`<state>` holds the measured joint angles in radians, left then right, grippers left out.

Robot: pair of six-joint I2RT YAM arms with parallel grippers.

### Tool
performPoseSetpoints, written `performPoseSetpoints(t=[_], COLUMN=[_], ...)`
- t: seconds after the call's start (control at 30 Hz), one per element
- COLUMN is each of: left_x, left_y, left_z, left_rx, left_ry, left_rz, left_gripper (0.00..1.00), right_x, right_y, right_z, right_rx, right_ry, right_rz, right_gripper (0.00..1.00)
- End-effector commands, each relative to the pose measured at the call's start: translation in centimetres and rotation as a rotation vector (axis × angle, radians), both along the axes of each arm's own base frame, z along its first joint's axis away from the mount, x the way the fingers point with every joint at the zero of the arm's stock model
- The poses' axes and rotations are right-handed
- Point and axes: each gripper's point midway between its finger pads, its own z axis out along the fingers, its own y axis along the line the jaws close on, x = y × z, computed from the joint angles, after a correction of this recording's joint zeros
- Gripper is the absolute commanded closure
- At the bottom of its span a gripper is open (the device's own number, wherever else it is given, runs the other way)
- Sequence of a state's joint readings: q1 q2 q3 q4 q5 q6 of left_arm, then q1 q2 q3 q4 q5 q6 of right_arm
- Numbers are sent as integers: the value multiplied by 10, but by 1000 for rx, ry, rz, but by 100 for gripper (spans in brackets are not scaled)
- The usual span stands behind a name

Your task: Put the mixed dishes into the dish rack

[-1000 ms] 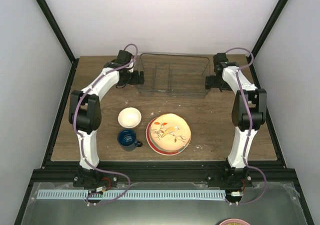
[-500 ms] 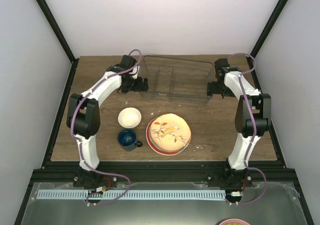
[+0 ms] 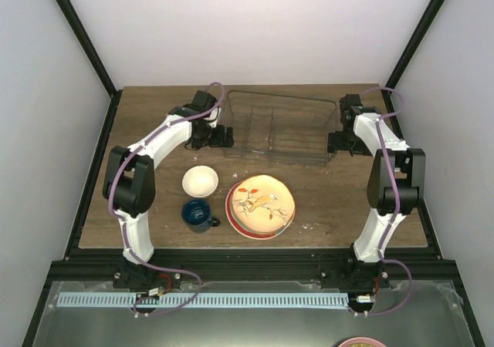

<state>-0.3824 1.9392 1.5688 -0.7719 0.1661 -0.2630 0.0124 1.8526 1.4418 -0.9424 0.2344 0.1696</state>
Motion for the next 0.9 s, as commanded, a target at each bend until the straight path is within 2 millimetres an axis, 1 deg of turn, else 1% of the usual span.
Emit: performPoseSetpoints(t=[0.0,0.1,0.23,0.3,0.47,0.53,0.63,0.73,0.87], left_x=[-24,-40,-58,-64,-70,-69,-61,-48,-35], left_y=[8,7,-2,-3,-5,-7,-7,-9,-14], left_z=[-3,-7,-8,-9,-12,-9,-1,15,35], left_rx=[52,69,12,10,6,8,14,15,4], left_ry=[53,86,134,143,160,150,113,62,21], left_rz=[-4,-34,-79,-90,-90,-93,-83,-77,-73], left_gripper=[0,0,0,0,0,0,0,0,0], right_x=[-22,-21,-17,-15,-11,-8,-1,5,9], right_y=[-19,-21,-20,-18,-6,0,7,16,28], right_z=[1,3,7,8,15,22,38,52,63], right_rx=[-59,-63,-60,-49,15,43,76,100,93], right_ry=[72,71,61,56,20,-22,-86,-133,-145], right_rz=[-11,-16,-16,-14,24,52,86,117,150], right_gripper=[0,0,0,0,0,0,0,0,0])
